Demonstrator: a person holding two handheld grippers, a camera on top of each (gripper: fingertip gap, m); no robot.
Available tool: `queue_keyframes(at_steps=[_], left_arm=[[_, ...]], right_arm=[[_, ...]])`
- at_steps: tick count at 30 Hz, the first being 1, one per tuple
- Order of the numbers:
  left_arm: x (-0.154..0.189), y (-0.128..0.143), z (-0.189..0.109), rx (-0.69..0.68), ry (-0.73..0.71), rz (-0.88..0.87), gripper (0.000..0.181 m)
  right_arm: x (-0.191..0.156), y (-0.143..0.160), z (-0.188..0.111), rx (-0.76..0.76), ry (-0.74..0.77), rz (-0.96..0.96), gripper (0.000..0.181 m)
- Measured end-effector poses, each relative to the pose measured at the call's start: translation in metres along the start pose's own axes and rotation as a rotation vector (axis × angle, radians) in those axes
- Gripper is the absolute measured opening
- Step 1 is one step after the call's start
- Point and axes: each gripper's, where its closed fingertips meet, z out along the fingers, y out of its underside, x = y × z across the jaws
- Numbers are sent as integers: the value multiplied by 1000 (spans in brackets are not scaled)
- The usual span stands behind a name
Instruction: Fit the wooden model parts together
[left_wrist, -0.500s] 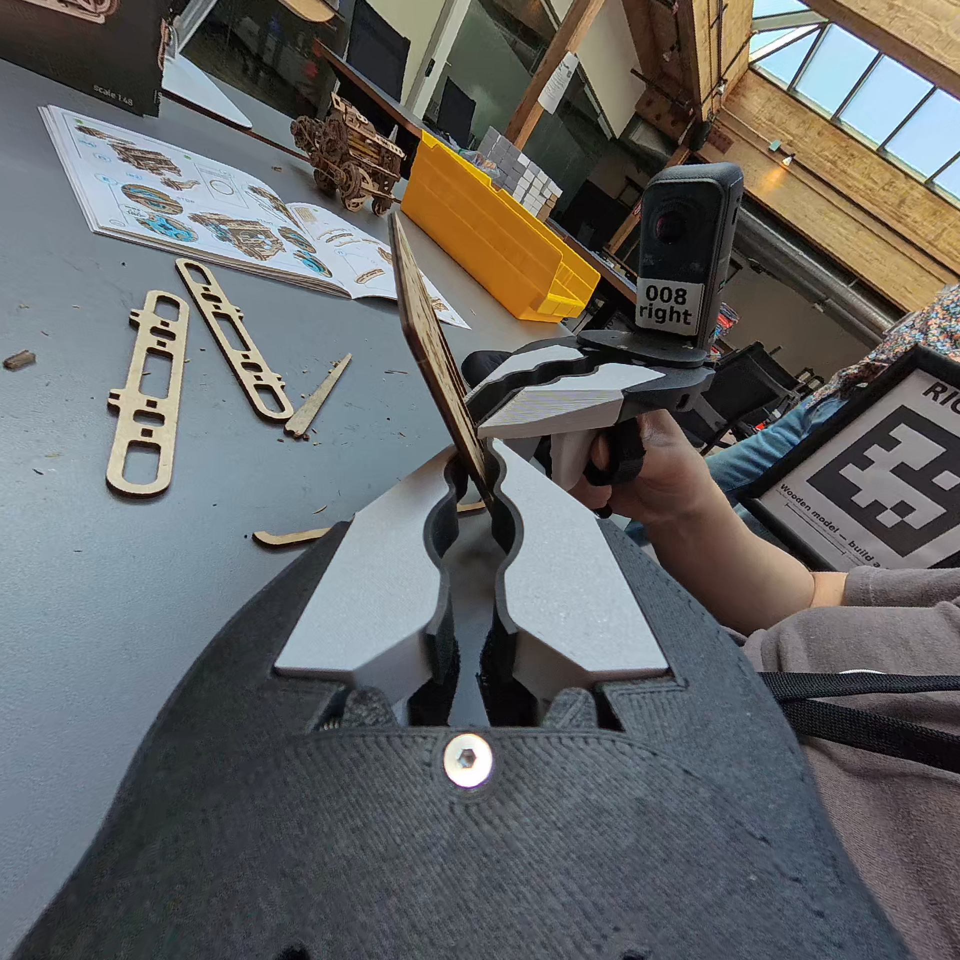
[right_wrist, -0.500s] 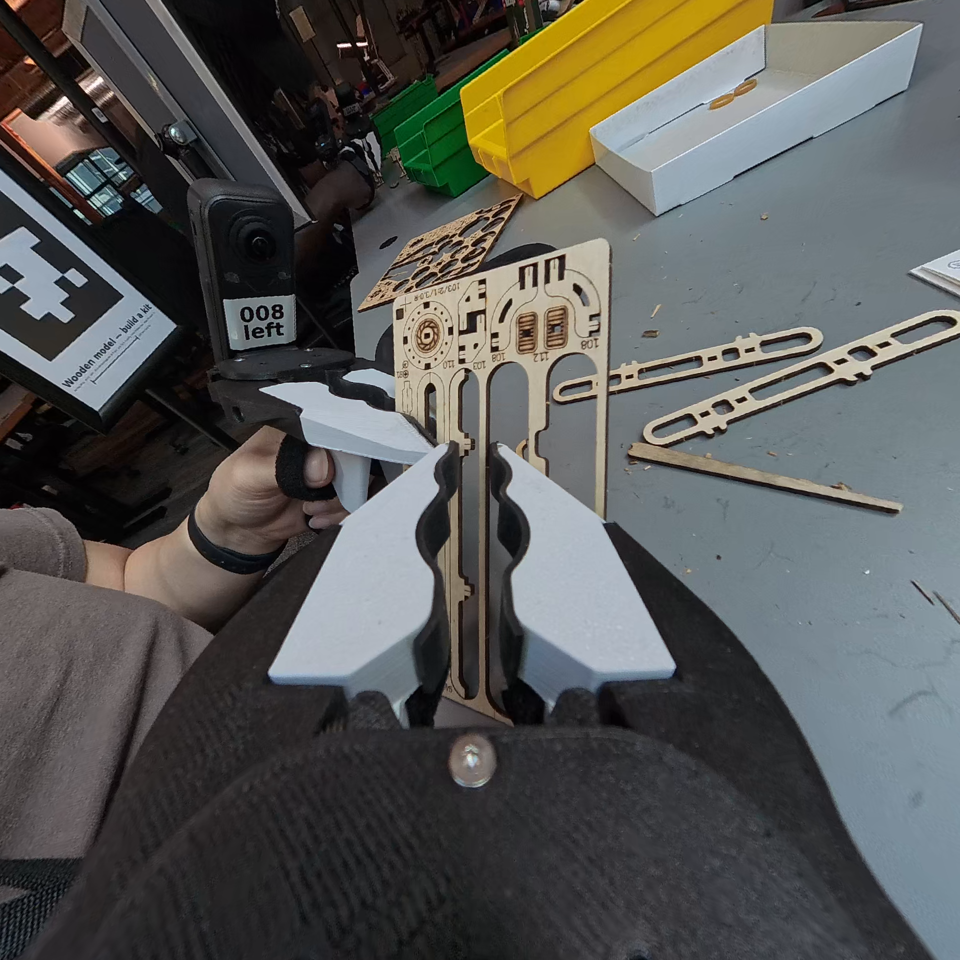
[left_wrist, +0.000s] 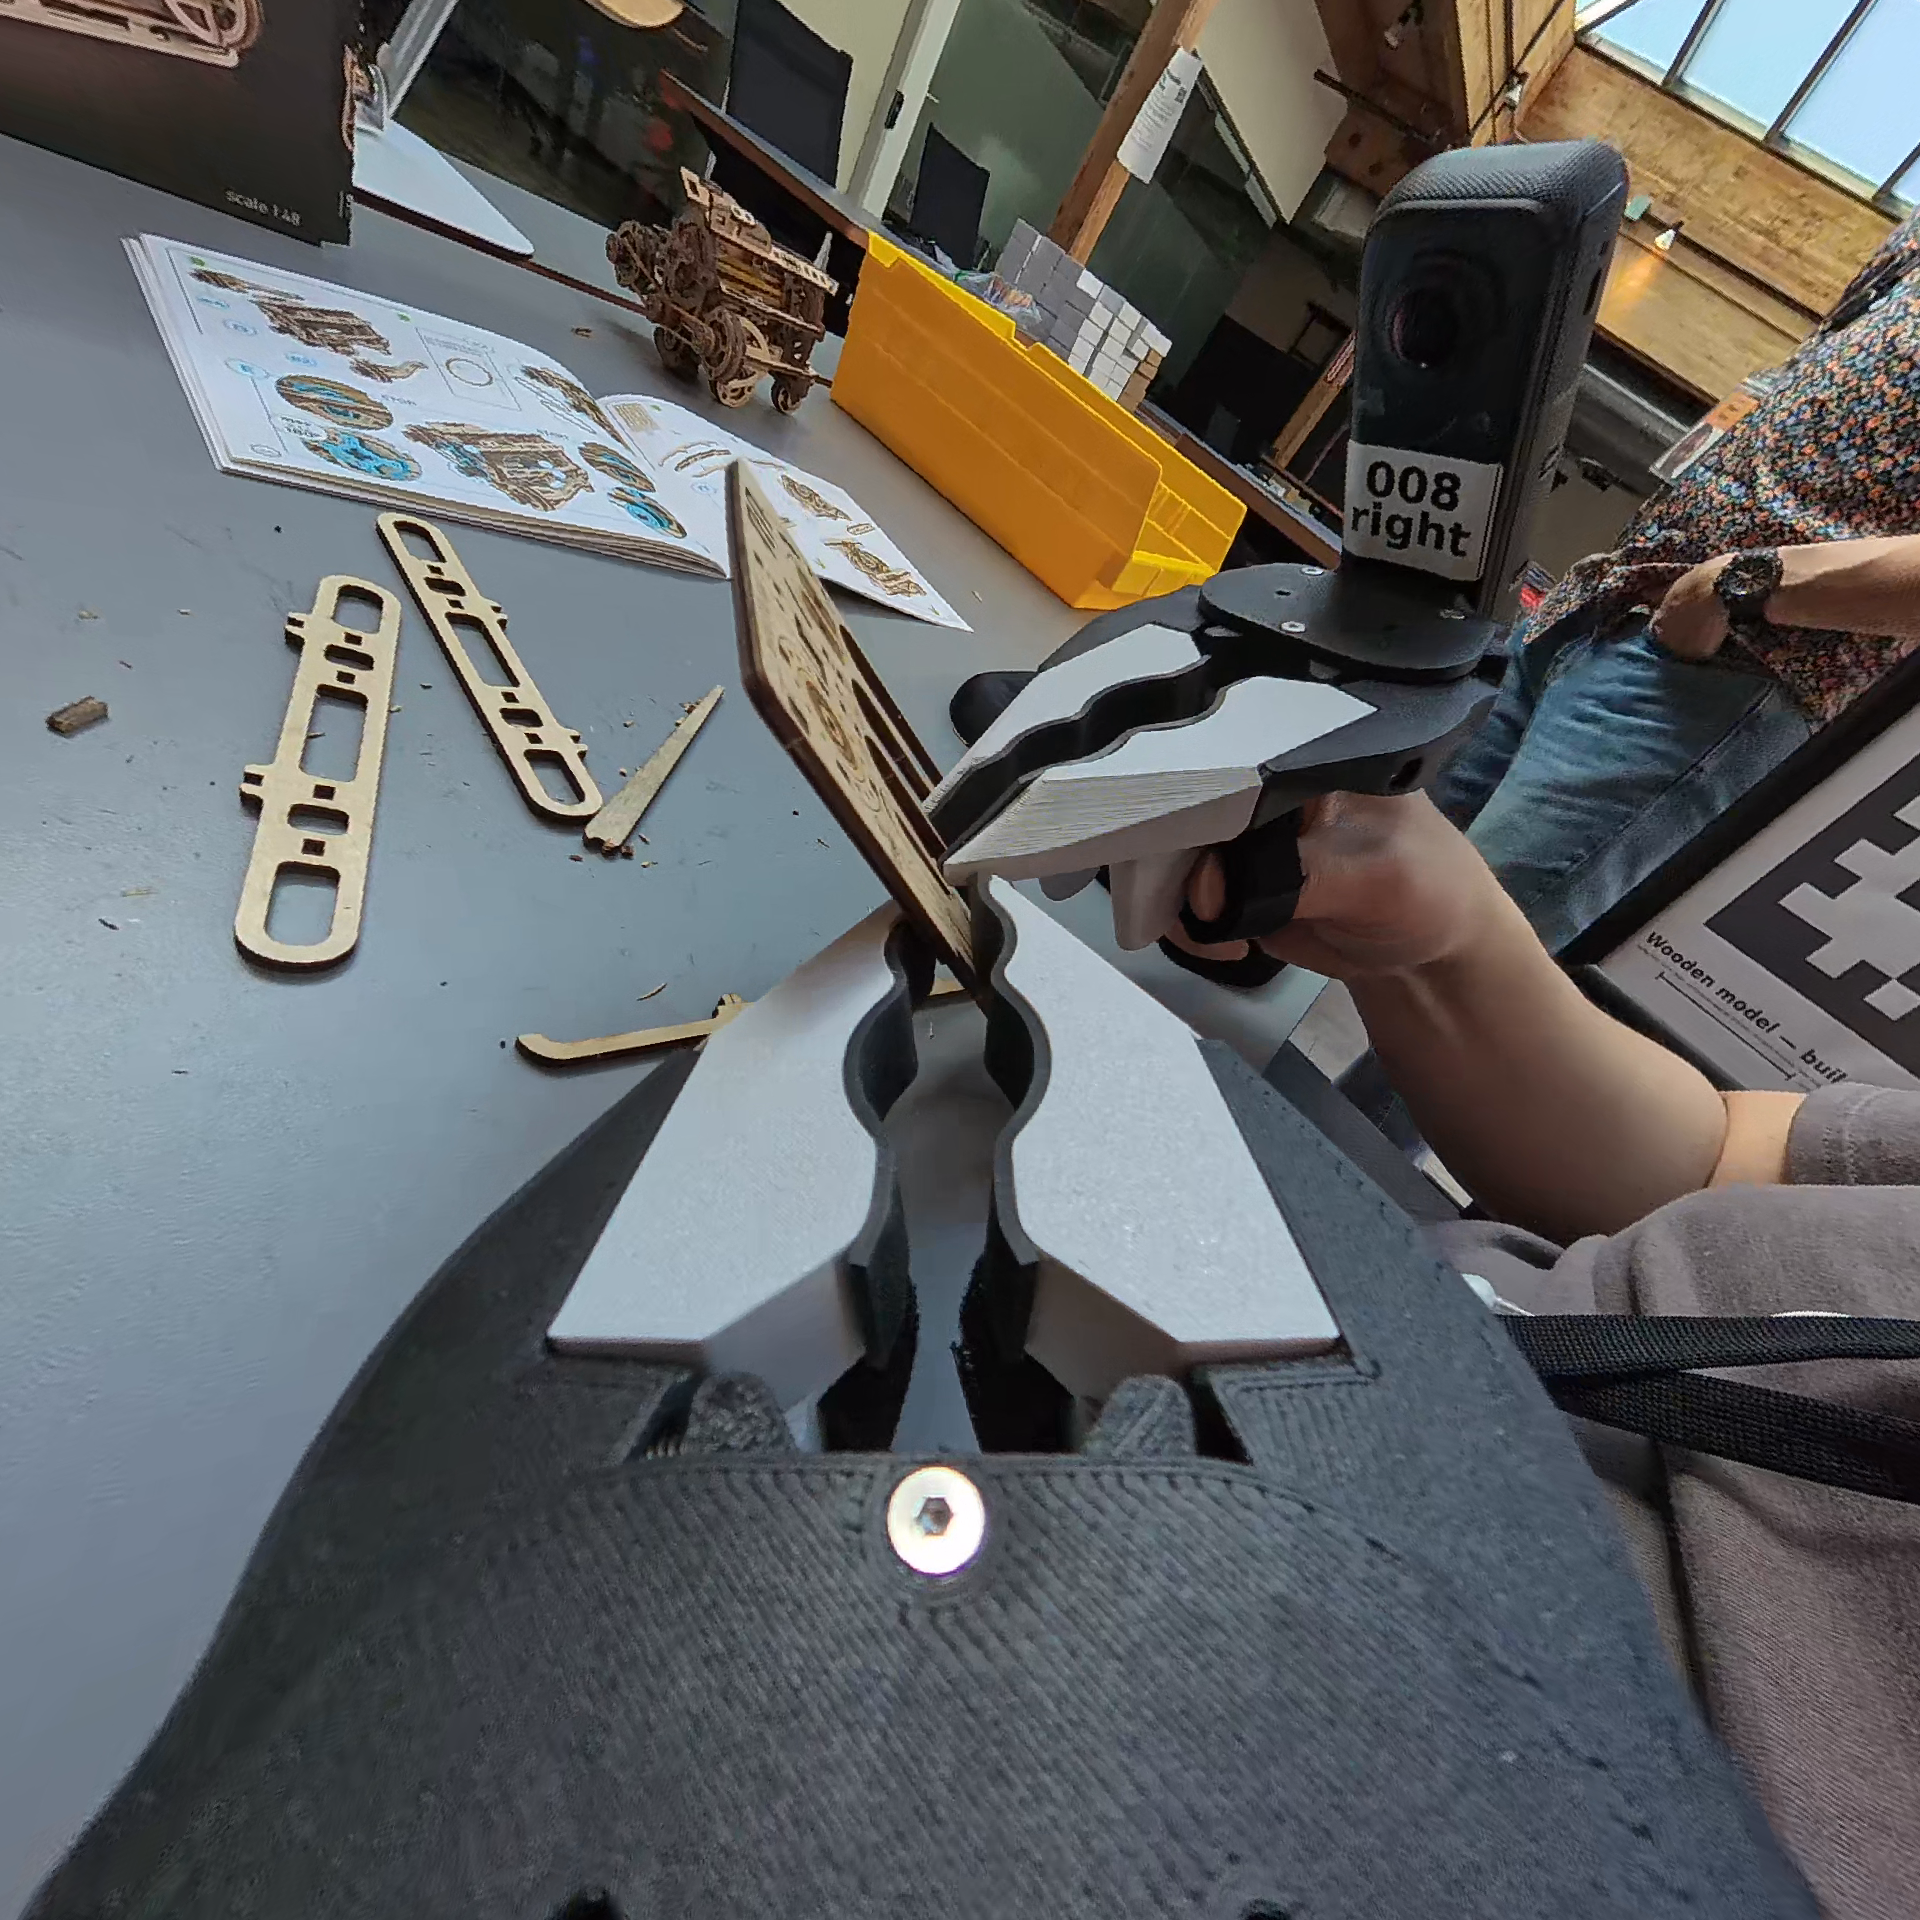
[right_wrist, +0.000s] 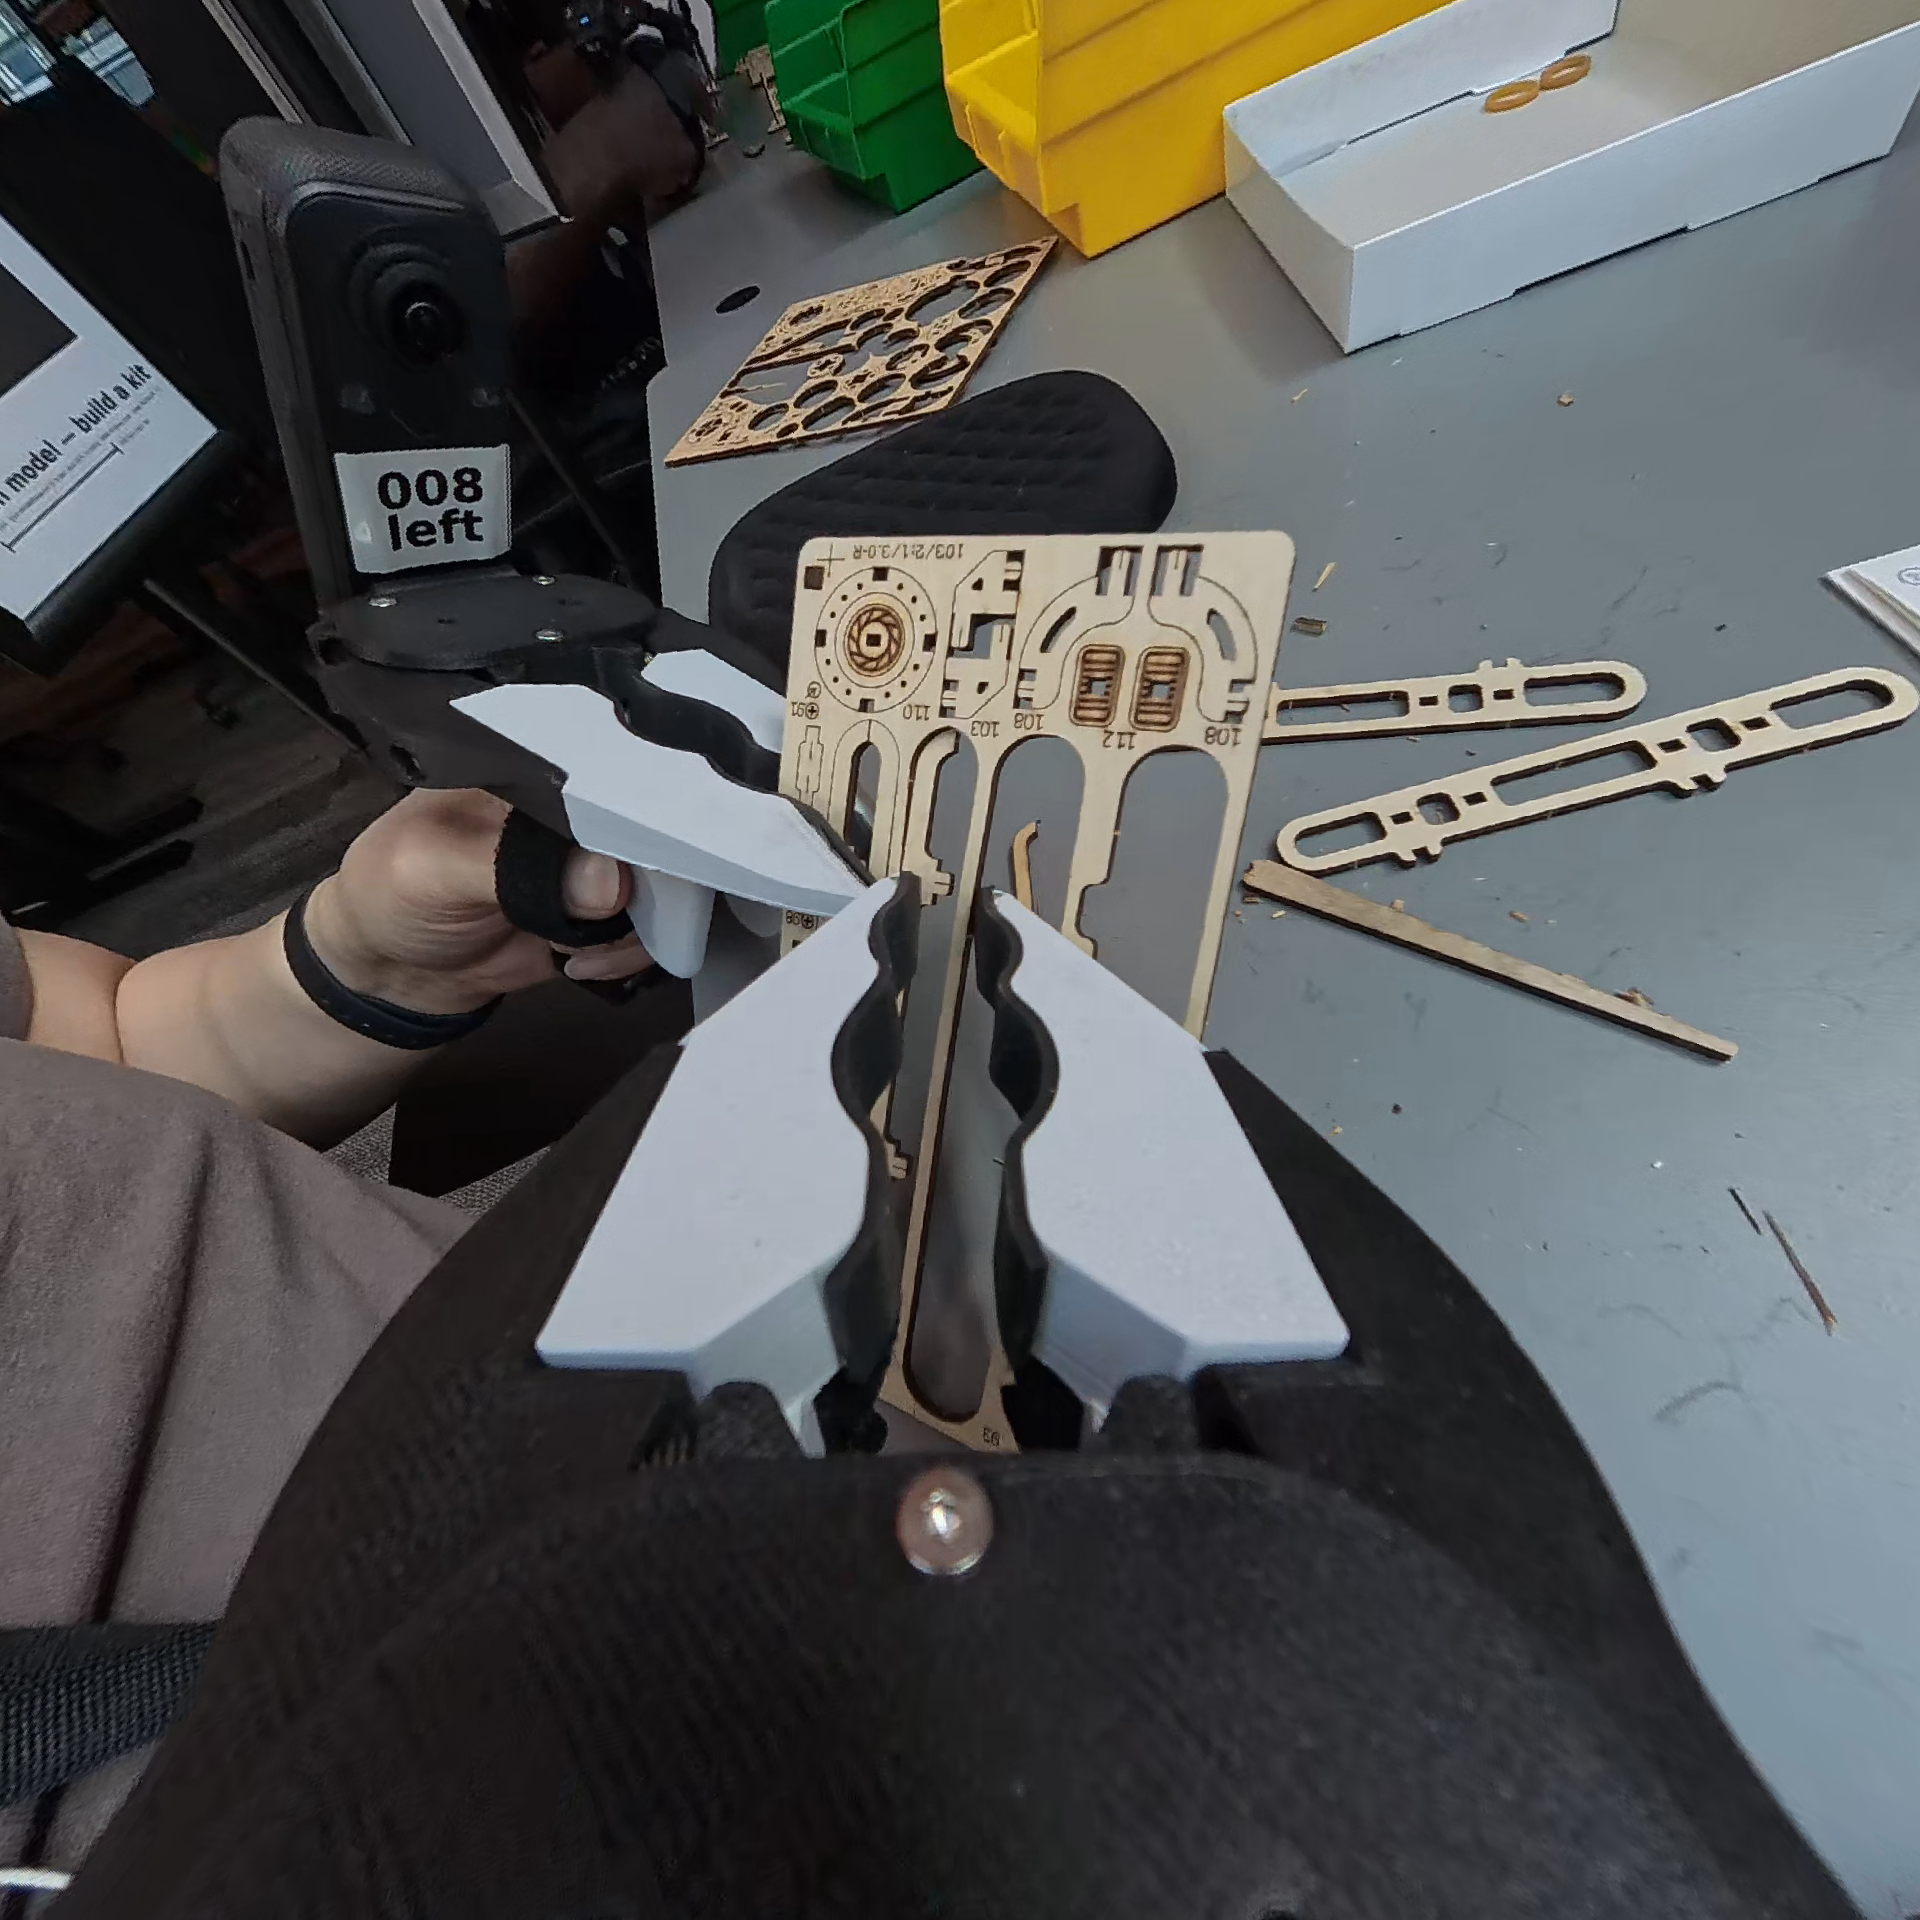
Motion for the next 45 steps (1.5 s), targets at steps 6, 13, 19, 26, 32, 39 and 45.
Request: queue_keyframes(at_steps=[6, 13, 19, 26, 32, 39, 45], left_arm=[[4, 4, 1, -9, 17, 4, 6], [-1, -10, 0, 32, 26, -17, 3], [-5, -14, -1, 62, 12, -59, 2], [-13, -27, -12, 147, 20, -132, 0], [-13, -41, -13, 218, 47, -190, 0], [2, -53, -25, 288, 71, -142, 0], [24, -54, -18, 225, 200, -121, 0]], right_arm=[[2, 9, 7, -48, 51, -65, 6], [7, -5, 5, -13, 172, -149, 5], [10, -9, -3, 14, 188, -182, 10], [-1, -25, -40, 187, 78, -113, 17], [-3, 5, -55, 135, 131, -202, 21], [-2, -15, -83, 329, 178, -139, 25], [14, -12, -90, 314, 226, -133, 46]])
